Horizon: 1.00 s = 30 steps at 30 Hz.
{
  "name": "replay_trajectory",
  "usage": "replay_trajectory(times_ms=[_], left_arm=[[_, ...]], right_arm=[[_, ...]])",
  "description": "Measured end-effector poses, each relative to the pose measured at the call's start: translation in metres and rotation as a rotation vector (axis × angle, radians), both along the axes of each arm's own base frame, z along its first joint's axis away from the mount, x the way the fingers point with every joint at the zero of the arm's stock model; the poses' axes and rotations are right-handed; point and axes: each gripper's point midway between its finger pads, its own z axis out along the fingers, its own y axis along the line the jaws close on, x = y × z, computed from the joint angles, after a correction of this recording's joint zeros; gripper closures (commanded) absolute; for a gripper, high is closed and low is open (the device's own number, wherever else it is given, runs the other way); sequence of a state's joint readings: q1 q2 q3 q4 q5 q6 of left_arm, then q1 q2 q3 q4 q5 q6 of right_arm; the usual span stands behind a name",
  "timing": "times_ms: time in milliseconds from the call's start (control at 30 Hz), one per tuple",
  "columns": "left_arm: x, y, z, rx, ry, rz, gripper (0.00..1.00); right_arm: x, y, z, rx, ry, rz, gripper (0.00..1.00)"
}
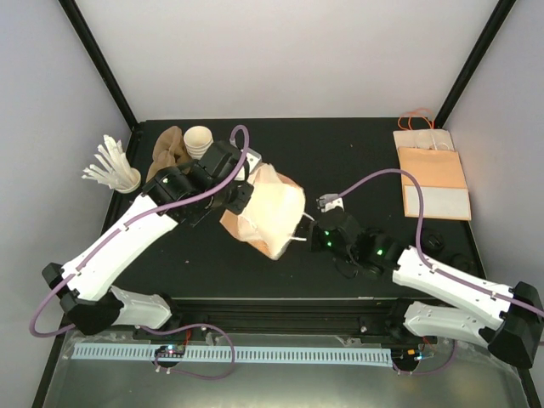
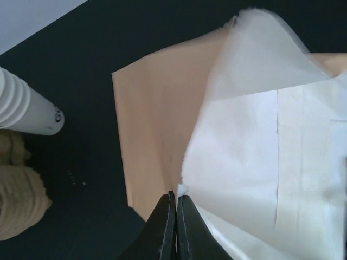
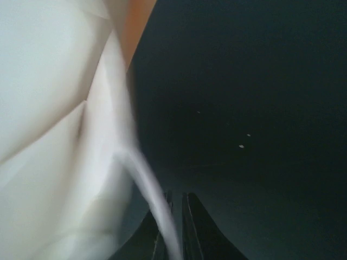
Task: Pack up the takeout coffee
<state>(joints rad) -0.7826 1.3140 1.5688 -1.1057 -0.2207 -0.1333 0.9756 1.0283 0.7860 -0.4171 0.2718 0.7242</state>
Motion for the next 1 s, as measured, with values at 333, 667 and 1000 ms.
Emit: replay_trajectory(times_ms=[333,667,1000], left_arm=[[0.001,0.007,-0.015,0.101,0.012,-0.012,0.99],[-0.004,-0.018,-0.053,0.072,0.114,-0.091,0.98],[-0.014,-0.042,-0.064,-0.013,0.164,-0.175,0.99]], right_arm=[[-0.004,-0.010,-0.030,-0.108,0.064,-0.011,0.71],[-0.036,-0.003,0.005,-0.010,-0.039,0.236,0.16],[-0.052,-0.015,0.024,0.026,-0.141,0.311,0.05]])
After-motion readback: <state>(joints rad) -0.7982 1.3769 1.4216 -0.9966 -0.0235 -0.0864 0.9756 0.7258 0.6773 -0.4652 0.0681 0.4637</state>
